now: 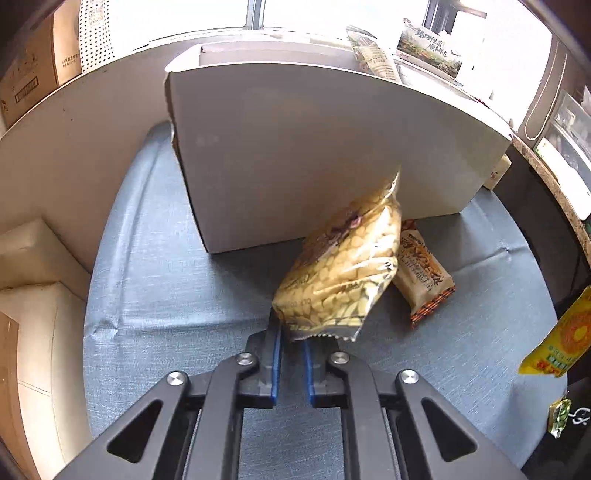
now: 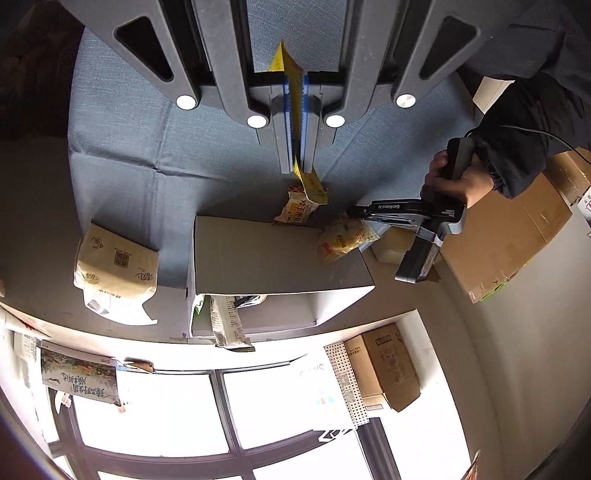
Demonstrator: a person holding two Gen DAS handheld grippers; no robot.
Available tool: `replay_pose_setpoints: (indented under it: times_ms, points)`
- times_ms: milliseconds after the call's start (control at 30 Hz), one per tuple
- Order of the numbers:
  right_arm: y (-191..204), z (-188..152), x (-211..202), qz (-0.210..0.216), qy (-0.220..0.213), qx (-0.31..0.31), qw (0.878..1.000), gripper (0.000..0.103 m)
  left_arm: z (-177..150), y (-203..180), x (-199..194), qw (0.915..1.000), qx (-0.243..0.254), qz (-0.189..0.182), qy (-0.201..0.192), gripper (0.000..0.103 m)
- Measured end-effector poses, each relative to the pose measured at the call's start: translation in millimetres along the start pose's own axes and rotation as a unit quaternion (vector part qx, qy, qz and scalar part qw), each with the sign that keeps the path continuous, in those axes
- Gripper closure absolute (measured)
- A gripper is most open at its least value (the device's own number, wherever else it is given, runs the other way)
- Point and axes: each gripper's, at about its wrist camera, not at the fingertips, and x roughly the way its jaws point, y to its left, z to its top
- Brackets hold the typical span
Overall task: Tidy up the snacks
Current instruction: 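Grasp the cartoon-printed biscuit bag with the left gripper, then drop the biscuit bag and yellow pouch into the white box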
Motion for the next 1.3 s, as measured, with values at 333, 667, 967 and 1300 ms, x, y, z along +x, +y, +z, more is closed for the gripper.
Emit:
replay_pose_setpoints:
  times_ms: [333, 667, 967, 1300]
  points:
    - [16.0, 28.3, -9.8, 0.001, -0.022, -0.023, 1.000, 0.100, -11.2, -10.5, -104.1, 0.9910, -0.018, -0.060, -0.118, 0.095]
    - [27.5, 119.4, 6.2, 0.003, -0.049, -0.060, 0.997, 0.100, 58.2, -2.5, -146.4, 0.9800, -0.021, -0.064, -0.187, 0.094]
    - [14.7, 225.4, 55.1, -0.027, -0.058, -0.057, 0.996, 0.100, 139.2, 14.5, -109.0, 0.9855, -0.041, -0.034, -0.161, 0.094]
    - [-19.8, 251.4, 122.6, -0.072, -0.018, 0.014, 0.997, 0.000, 162.8, 28.8, -53.3, 0.9928, -0.061, 0.038, -0.096, 0.001]
